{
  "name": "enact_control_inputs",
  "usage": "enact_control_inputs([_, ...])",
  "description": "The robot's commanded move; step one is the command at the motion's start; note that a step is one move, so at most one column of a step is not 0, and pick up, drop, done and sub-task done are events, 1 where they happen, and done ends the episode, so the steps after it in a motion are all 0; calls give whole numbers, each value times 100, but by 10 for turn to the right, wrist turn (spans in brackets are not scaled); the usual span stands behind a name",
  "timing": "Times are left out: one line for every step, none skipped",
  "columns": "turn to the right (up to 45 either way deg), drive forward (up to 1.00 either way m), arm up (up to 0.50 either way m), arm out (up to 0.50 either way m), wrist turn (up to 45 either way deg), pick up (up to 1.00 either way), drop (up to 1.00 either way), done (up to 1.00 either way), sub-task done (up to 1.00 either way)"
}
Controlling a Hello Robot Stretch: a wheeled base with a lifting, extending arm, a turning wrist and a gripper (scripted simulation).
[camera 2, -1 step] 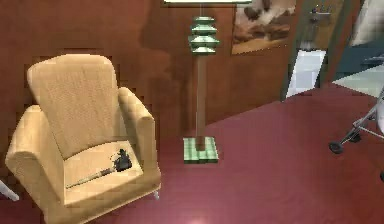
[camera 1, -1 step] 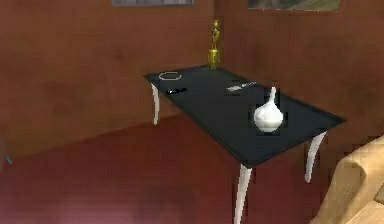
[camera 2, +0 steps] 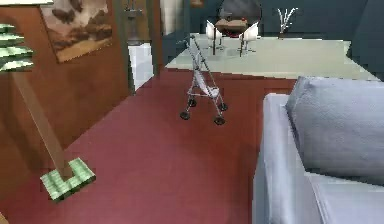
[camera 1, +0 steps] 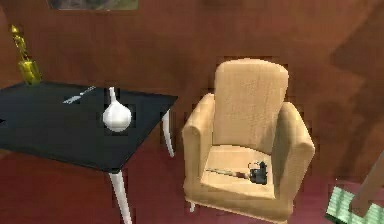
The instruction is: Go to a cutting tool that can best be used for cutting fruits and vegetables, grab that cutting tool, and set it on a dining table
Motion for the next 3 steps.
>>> enact_control_inputs([450, 0, 0, 0, 0, 0, 0, 0, 0])
enact_control_inputs([90, 0, 0, 0, 0, 0, 0, 0, 0])
enact_control_inputs([0, 30, 0, 0, 0, 0, 0, 0, 0])
